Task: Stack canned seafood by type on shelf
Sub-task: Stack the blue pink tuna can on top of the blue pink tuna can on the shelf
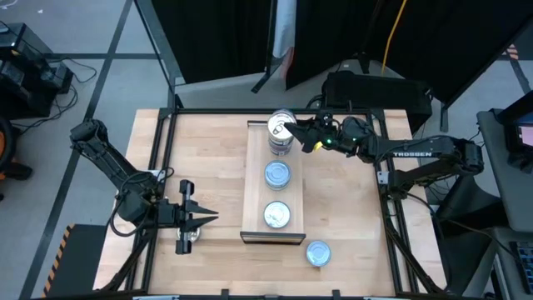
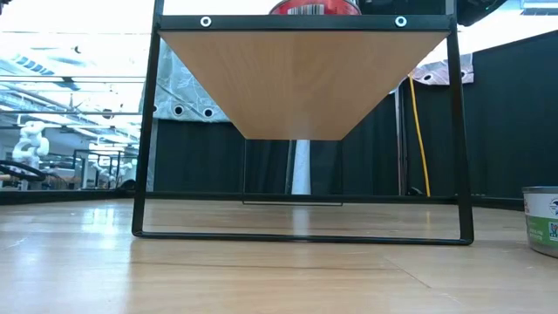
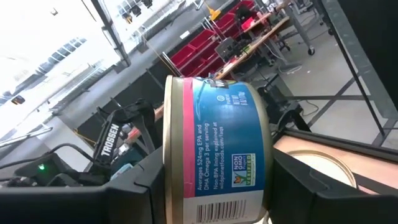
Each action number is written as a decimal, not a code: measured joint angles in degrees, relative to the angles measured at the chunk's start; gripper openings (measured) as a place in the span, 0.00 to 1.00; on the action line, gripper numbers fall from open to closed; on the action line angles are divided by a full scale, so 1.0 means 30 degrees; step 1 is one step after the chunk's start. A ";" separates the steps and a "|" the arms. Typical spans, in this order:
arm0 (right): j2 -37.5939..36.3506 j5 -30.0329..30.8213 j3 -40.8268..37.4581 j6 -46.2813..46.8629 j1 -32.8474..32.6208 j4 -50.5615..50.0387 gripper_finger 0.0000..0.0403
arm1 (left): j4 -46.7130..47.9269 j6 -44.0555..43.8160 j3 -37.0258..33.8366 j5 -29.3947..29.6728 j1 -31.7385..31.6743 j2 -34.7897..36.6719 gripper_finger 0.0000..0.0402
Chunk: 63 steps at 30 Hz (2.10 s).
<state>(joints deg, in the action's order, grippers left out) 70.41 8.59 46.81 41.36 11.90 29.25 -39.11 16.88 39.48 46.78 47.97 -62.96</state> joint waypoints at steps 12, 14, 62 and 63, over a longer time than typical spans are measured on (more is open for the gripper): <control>0.0007 0.0013 0.0000 0.0747 0.0007 -0.0725 0.47 | 0.0007 -0.0007 0.0000 0.0000 0.0000 -0.0001 0.10; 0.0007 0.0018 0.0000 0.0839 0.0007 -0.1046 0.47 | 0.0007 -0.0007 0.0000 0.0000 0.0000 -0.0001 0.10; 0.0000 0.1016 0.0015 -0.2482 0.0131 -0.2445 0.92 | 0.0029 -0.0006 0.0000 0.0000 0.0000 -0.0001 0.10; 0.0000 0.1008 0.0015 -0.2609 0.0131 -0.2445 0.93 | 0.0029 -0.0007 0.0000 0.0000 0.0000 -0.0001 0.10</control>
<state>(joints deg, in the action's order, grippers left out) 70.41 11.62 46.85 33.54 12.29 21.91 -39.03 16.86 39.48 46.78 47.97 -62.96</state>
